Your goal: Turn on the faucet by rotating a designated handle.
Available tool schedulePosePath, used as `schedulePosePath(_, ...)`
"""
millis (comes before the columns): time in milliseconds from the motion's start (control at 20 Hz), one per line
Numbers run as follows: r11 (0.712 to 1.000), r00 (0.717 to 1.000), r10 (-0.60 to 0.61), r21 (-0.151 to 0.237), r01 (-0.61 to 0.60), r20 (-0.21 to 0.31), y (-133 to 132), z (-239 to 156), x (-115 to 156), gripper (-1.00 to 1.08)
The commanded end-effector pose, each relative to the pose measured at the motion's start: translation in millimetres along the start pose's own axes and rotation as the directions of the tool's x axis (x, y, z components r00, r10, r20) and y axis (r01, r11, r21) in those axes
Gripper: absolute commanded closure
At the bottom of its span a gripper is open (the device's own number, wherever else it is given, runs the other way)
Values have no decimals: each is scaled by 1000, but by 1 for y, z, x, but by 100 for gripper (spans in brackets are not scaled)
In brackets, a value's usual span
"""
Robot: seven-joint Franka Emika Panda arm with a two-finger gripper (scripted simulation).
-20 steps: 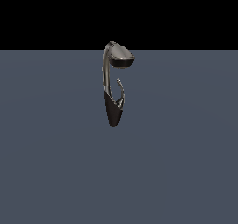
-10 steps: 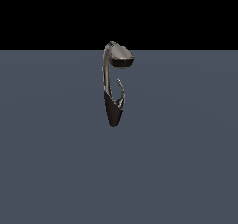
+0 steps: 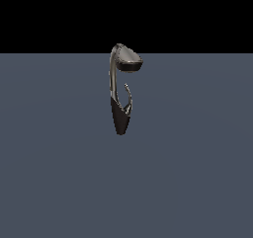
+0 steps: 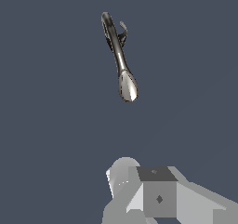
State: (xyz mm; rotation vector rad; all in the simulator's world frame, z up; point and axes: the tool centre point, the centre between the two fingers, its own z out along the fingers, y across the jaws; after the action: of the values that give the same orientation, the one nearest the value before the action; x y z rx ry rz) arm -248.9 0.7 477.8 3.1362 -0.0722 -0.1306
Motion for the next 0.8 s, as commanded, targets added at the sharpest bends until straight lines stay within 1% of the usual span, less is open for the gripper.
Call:
schedulePosePath(0, 1000, 1000, 14, 12, -15, 7, -2, 1, 6, 108)
schedulePosePath(200, 998, 998, 50, 41, -51, 26, -6, 5, 19, 108)
schedulePosePath(450, 989, 991, 115, 89, -121, 63, -12, 12, 44, 108)
schedulePosePath(600, 977, 982, 166, 123, -177, 95, -16, 19, 64, 108)
schedulePosePath(750, 958, 966, 221, 156, -240, 133, -20, 28, 85, 108)
